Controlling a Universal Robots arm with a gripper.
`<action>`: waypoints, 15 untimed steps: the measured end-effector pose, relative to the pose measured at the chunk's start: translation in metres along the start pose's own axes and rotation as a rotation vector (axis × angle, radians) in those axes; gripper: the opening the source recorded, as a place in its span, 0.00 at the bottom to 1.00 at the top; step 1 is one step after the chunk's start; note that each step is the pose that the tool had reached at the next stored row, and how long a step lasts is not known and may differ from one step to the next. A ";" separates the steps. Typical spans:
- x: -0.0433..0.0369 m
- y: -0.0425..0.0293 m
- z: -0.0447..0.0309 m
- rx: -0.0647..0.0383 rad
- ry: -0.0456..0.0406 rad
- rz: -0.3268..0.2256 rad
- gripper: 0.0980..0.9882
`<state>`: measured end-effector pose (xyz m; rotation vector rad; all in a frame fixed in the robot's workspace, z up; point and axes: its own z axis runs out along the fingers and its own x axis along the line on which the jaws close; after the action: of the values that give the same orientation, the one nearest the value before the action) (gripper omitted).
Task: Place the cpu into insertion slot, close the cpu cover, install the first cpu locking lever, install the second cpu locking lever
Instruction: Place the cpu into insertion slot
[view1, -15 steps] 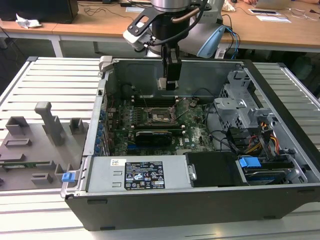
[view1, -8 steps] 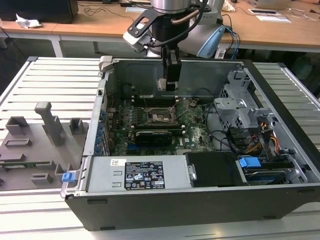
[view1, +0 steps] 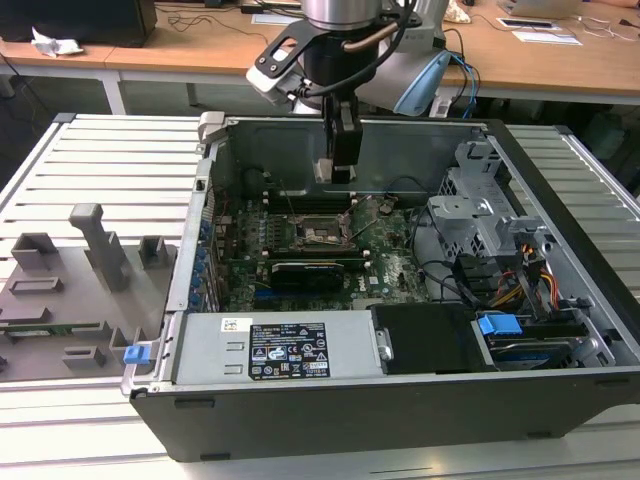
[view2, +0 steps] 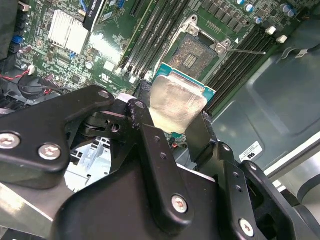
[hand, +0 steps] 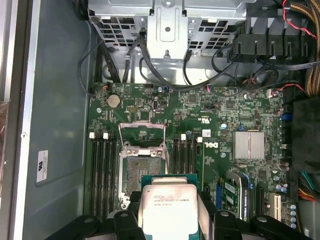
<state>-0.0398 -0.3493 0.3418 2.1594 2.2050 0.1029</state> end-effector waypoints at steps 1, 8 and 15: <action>0.0000 0.0000 0.0003 0.000 0.0000 0.000 0.48; 0.0000 -0.0002 0.0029 0.000 0.0000 0.000 0.48; 0.0000 -0.0005 0.0055 0.000 0.0000 0.000 0.48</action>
<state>-0.0398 -0.3493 0.3363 2.1594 2.2050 0.1029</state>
